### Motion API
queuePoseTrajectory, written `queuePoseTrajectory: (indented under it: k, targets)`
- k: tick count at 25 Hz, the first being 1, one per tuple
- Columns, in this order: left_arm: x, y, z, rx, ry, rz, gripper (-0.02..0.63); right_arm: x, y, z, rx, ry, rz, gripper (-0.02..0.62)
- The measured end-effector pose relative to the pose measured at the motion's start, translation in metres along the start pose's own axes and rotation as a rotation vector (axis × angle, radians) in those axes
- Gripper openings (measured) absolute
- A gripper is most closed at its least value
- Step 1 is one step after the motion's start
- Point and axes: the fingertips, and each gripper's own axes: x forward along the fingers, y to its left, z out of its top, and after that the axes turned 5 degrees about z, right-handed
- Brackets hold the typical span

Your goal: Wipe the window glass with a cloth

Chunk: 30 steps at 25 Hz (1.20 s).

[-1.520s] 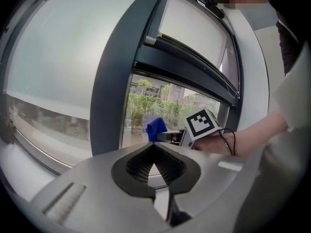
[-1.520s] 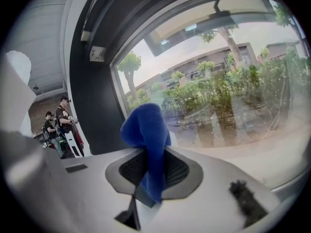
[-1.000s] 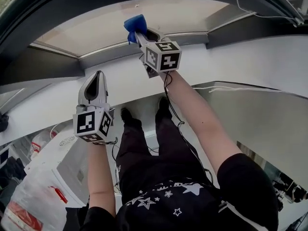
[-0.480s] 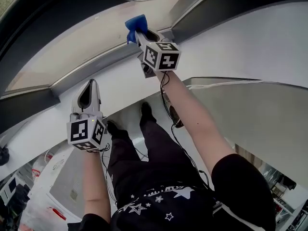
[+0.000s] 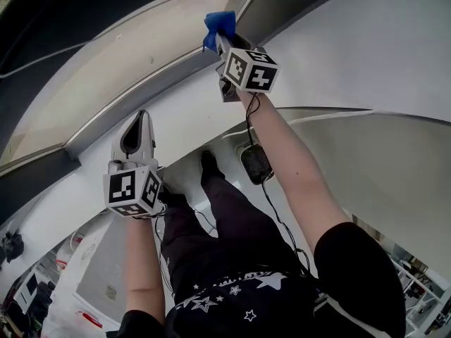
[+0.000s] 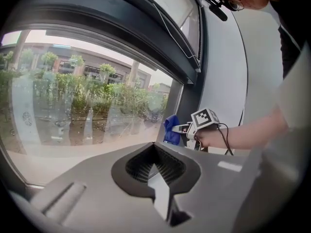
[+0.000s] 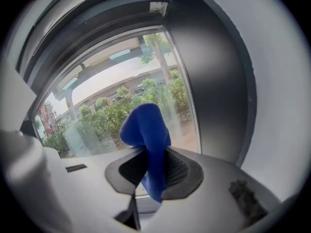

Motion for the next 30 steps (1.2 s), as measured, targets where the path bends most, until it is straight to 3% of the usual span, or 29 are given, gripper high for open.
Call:
queuePoseTrajectory:
  k: [7,13,21,30]
  targets:
    - [0.01,-0.019,0.002,0.009,-0.002,-0.033,0.008,-0.011,-0.027,0.004,0.015,-0.014,-0.053,0.074]
    - [-0.006,0.0,0.0,0.001,-0.005,0.002,0.008,-0.013,-0.007,-0.003,-0.01,-0.004,-0.052,0.074]
    - [-0.055,0.056,-0.016,-0.055,-0.007,0.103,0.008,-0.005,0.099,-0.051,-0.045,0.062,0.075,0.074]
    - [-0.139,0.161,-0.046,-0.136,-0.026,0.265,0.008,0.029,0.274,-0.138,-0.129,0.216,0.299,0.074]
